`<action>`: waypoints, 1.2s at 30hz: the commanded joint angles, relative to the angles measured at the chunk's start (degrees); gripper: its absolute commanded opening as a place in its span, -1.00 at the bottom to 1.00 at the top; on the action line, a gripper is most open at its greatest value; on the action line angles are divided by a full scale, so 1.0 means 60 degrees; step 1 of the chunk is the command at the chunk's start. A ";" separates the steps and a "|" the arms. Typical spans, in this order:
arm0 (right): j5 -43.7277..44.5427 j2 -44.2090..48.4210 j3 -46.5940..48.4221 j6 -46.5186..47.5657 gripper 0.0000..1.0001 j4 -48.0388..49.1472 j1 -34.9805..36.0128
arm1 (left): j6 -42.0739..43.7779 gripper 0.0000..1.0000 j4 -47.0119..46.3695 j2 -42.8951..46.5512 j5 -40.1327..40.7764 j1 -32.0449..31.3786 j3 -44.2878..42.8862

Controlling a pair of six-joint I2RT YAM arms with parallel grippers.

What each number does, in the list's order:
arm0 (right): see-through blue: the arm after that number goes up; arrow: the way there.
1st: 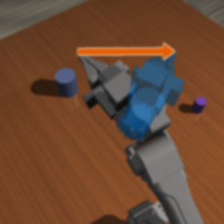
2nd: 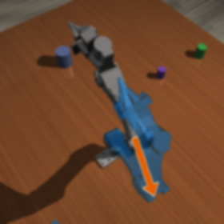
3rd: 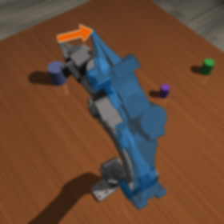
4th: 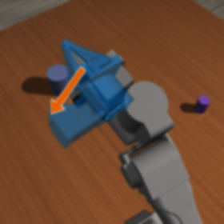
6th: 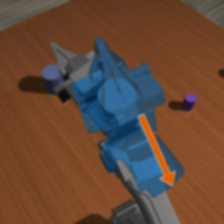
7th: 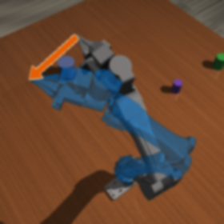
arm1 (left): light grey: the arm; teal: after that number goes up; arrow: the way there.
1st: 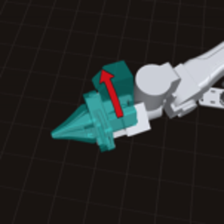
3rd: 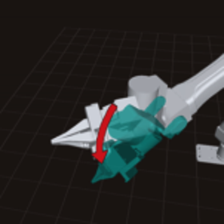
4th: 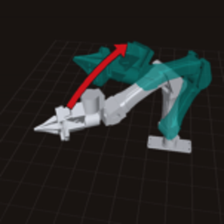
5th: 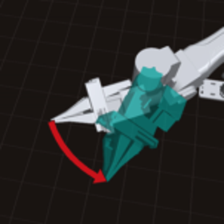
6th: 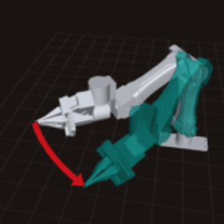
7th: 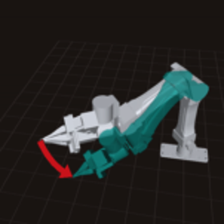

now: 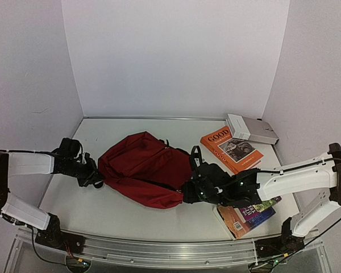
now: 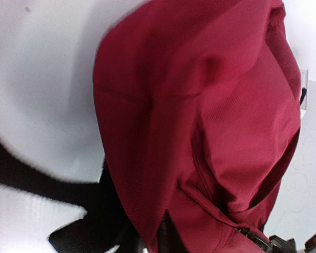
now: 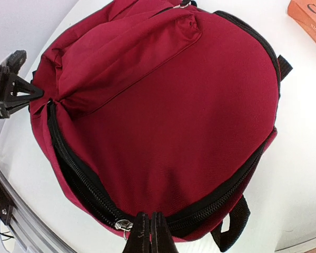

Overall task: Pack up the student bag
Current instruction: Unzip the student bag at the center of the board.

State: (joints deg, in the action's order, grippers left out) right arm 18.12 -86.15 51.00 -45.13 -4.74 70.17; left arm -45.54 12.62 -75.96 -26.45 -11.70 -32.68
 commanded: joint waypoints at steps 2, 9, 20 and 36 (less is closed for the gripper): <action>0.0350 0.0542 -0.0187 0.0512 -1.00 -0.0475 -0.0035 | 0.1367 -0.10 0.1161 0.0832 0.1597 0.0262 -0.1006; -0.0605 0.0239 -0.0191 0.1206 -1.00 0.0674 -0.0264 | 0.3577 0.36 0.0953 0.2140 0.0783 -0.2325 -0.2097; -0.1361 0.0635 -0.0812 0.0886 -1.00 0.1518 -0.0807 | 0.6322 0.39 -0.1356 -0.0432 -0.0773 -0.5665 -0.3297; -0.1535 0.0579 -0.1044 0.0679 -1.00 0.2014 -0.0989 | 0.7153 -0.01 -0.1295 -0.3420 -0.0770 -0.7110 -0.4977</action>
State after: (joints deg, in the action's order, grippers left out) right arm 9.06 -83.96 45.49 -40.53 4.10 64.78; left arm -4.22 6.34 -95.13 -30.80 -53.60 -60.01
